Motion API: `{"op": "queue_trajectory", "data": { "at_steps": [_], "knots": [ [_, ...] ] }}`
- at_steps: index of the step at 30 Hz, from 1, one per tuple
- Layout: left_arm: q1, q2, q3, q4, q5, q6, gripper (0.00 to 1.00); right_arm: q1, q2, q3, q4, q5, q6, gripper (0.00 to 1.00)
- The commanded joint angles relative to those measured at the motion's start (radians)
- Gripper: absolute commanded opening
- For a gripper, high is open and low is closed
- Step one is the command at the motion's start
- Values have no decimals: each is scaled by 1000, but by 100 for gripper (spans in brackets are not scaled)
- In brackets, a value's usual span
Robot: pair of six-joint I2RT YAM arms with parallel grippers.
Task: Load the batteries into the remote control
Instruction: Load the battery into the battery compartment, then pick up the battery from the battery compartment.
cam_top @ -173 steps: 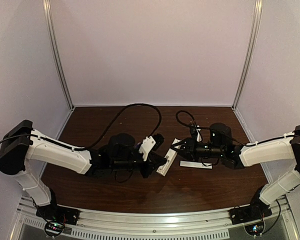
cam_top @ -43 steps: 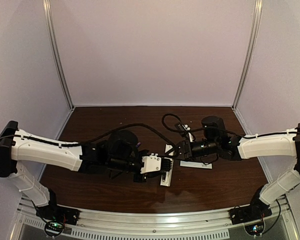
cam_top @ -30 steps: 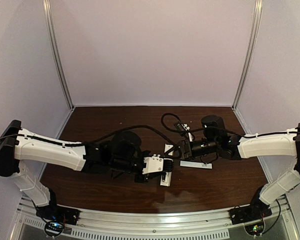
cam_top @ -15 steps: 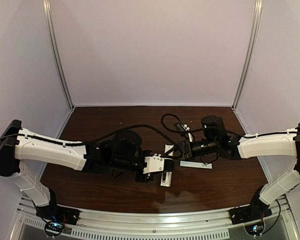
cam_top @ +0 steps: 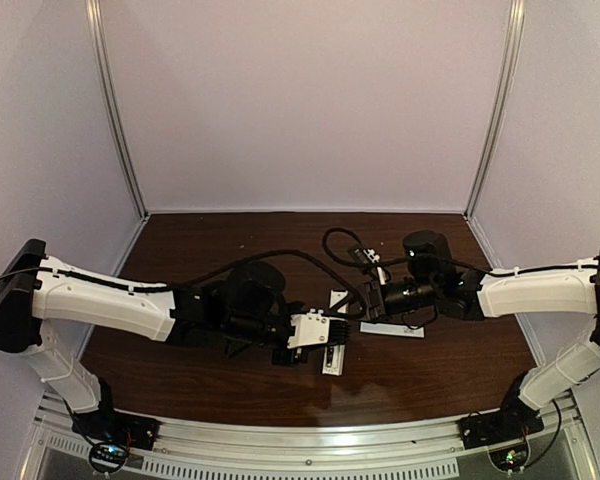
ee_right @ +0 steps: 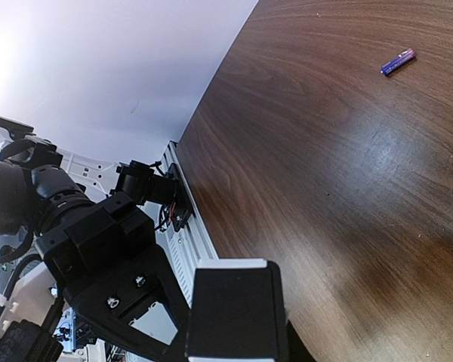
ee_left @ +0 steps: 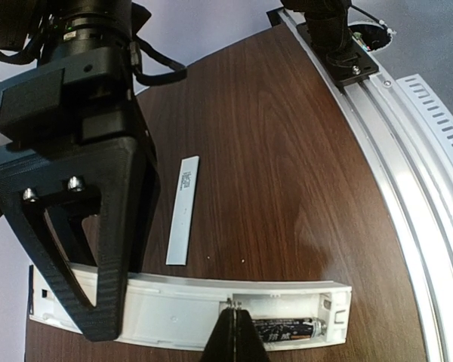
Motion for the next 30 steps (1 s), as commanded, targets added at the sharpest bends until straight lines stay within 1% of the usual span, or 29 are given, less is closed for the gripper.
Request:
{"op": "queue_trajectory", "data": {
  "at_steps": [1, 3, 8, 11, 14, 17, 19, 21, 22, 24, 28, 29, 30],
  "knots": [
    [-6, 37, -26, -94, -12, -20, 6, -2, -52, 42, 84, -36, 8, 0],
    [-5, 25, -25, -86, -35, -27, 9, -1, -46, 34, 85, -32, 7, 0],
    [-6, -35, -17, 3, -55, -78, 24, -6, -2, 0, 84, -5, -3, 0],
    [-5, -82, -22, 59, -70, -110, 30, -25, 24, -27, 91, 2, -3, 0],
    [4, -133, -27, 93, -117, -167, 44, -66, 30, -44, 86, 6, -14, 0],
    [53, -171, -34, 96, -155, -275, 58, -123, 14, -66, 81, 14, -24, 0],
    [123, -183, -36, 85, -158, -382, 72, -161, 5, -76, 75, 12, -25, 0],
    [217, -169, -21, 44, -115, -514, 80, -191, -5, -87, 73, 12, -27, 0],
    [271, -153, -6, 14, -72, -576, 81, -206, -9, -91, 71, 12, -26, 0],
    [352, -97, 48, -82, -49, -659, 80, -238, -18, -101, 71, 6, -22, 0],
    [436, 62, 195, -292, -73, -671, 71, -289, -41, -123, 83, -6, -13, 0],
    [448, 105, 237, -344, -91, -675, 66, -297, -46, -127, 84, -7, -12, 0],
    [460, 144, 271, -387, -99, -680, 64, -303, -50, -130, 86, -8, -12, 0]
  ]
}}
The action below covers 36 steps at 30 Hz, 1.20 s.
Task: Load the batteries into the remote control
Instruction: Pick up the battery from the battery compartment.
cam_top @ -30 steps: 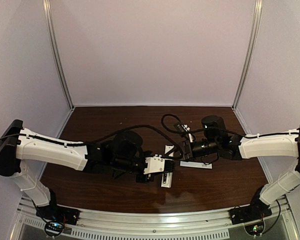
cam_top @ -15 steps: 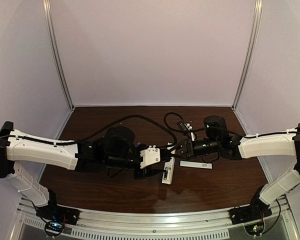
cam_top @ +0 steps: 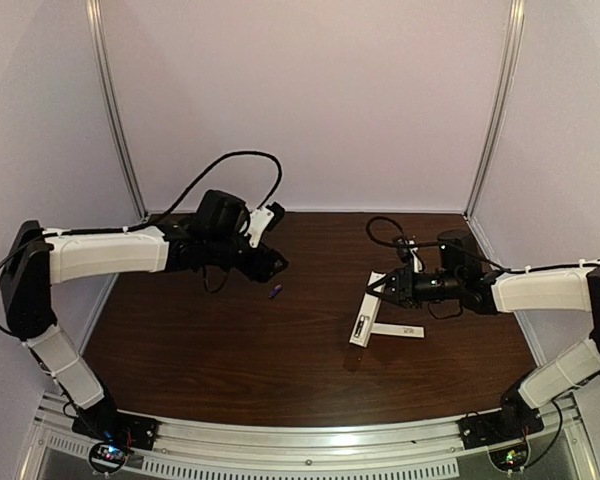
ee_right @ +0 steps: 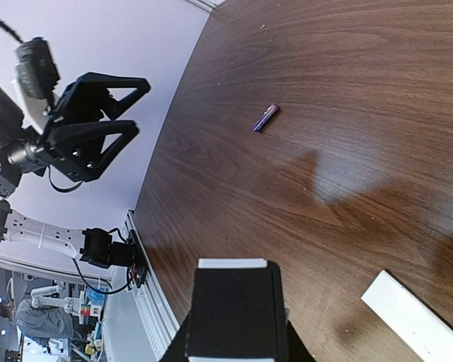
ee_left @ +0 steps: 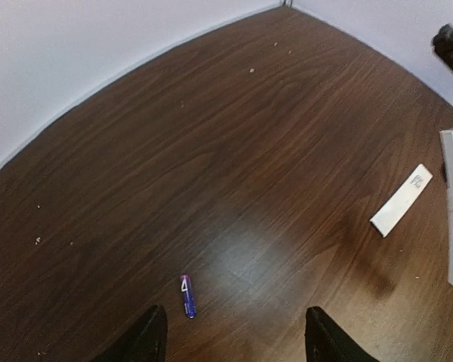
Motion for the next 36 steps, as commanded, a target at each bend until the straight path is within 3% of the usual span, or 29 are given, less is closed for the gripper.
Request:
{"op": "queue_trajectory", "data": {
  "at_steps": [1, 4, 15, 29, 36],
  "knots": [
    [38, 166, 158, -260, -6, -83, 62, -33, -40, -24, 26, -13, 1, 0],
    [58, 257, 220, -315, -13, -90, 55, -43, -41, -33, 31, -23, 1, 0],
    [59, 445, 353, -406, -76, -88, 46, -56, -33, -30, 43, -47, 0, 0],
    [58, 568, 460, -431, -145, -81, 29, -56, -32, -28, 53, -52, 4, 0],
    [58, 598, 471, -447, -153, -82, 14, -56, -26, -41, 91, -47, 29, 0]
  ]
}}
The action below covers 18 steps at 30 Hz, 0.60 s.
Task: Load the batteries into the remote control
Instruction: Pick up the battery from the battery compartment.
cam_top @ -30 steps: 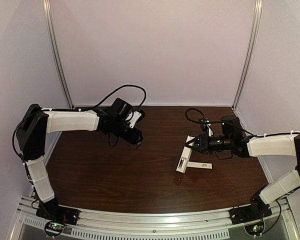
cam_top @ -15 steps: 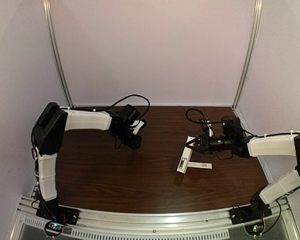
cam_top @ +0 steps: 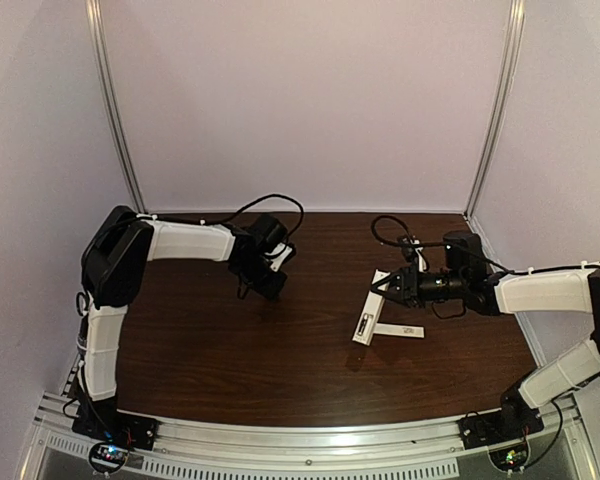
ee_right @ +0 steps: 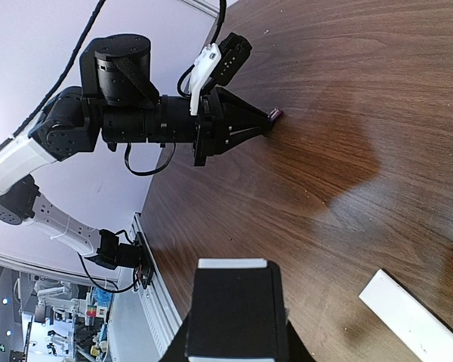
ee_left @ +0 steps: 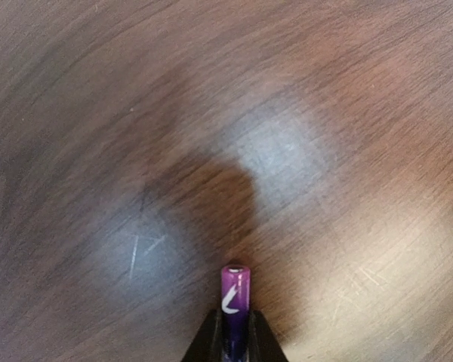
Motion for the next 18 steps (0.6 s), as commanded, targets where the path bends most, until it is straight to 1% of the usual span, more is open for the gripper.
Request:
{"op": "queue_trajectory", "data": {
  "at_steps": [1, 4, 6, 7, 10, 11, 15, 18],
  "knots": [
    [4, 23, 20, -27, -18, -3, 12, -8, -7, -15, 73, -7, 27, 0],
    [4, 20, 13, -57, -26, -14, 5, -7, -9, -17, 84, -11, 33, 0],
    [4, -8, -6, -62, -13, -29, 0, -7, -12, -18, 85, -12, 33, 0],
    [4, -33, -23, -54, 0, -44, 0, -6, -13, -21, 90, -12, 39, 0],
    [0, -177, -129, 19, 44, -97, 0, -3, -11, -45, 156, -14, 80, 0],
    [-2, -238, -174, 53, 79, -115, 0, 0, -6, -53, 176, -15, 92, 0],
    [-29, -451, -307, 131, 111, -197, 0, 17, 16, -65, 234, -3, 128, 0],
    [-57, -572, -385, 163, 138, -244, 0, 45, 31, -72, 288, 16, 158, 0]
  ]
}}
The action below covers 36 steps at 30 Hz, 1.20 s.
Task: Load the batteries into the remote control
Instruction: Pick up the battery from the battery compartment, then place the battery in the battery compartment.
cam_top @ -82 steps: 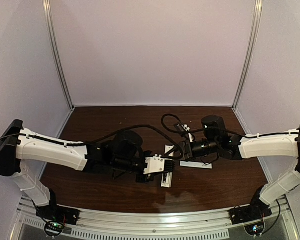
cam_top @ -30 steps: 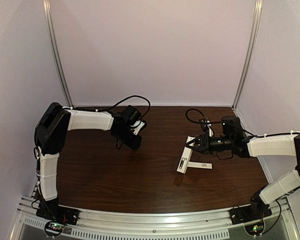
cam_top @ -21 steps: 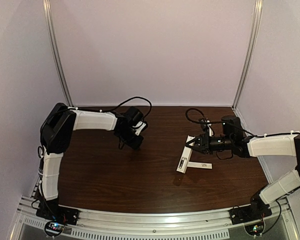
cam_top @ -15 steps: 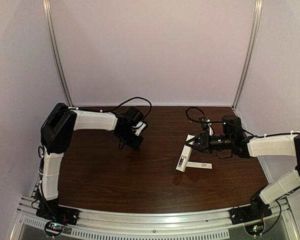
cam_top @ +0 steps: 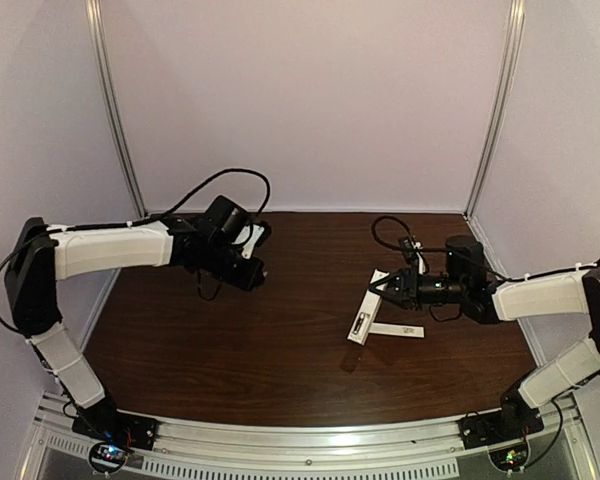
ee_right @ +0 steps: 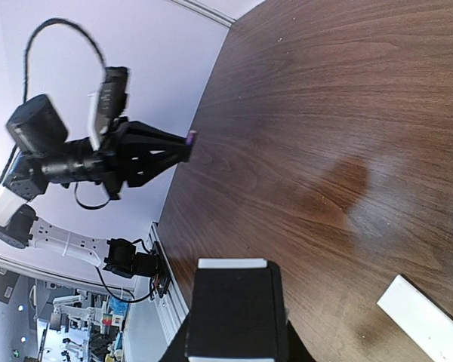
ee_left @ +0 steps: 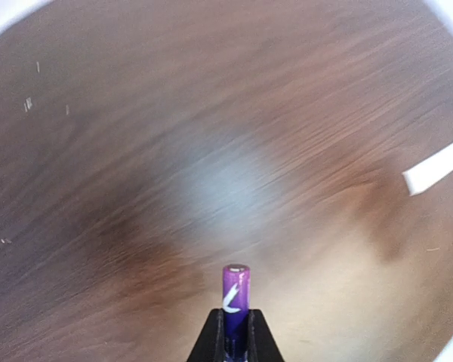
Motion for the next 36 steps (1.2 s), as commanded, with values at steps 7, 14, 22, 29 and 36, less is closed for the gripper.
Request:
{"op": "queue_trajectory", "data": {
  "at_steps": [7, 14, 22, 29, 36],
  "knots": [
    [-108, -365, -199, 166, 49, -220, 0, 74, 51, -5, 176, 66, 85, 0],
    [-260, -371, -212, 122, -48, -301, 0, 104, 130, 15, 242, 77, 150, 0],
    [-422, -196, -78, 120, -31, -285, 0, 135, 157, -17, 327, 110, 214, 0],
    [-431, -56, 29, 85, 41, -301, 0, 177, 197, -54, 483, 124, 307, 0],
    [-431, -5, 62, 76, 66, -295, 0, 200, 219, -79, 560, 156, 361, 0]
  ]
}}
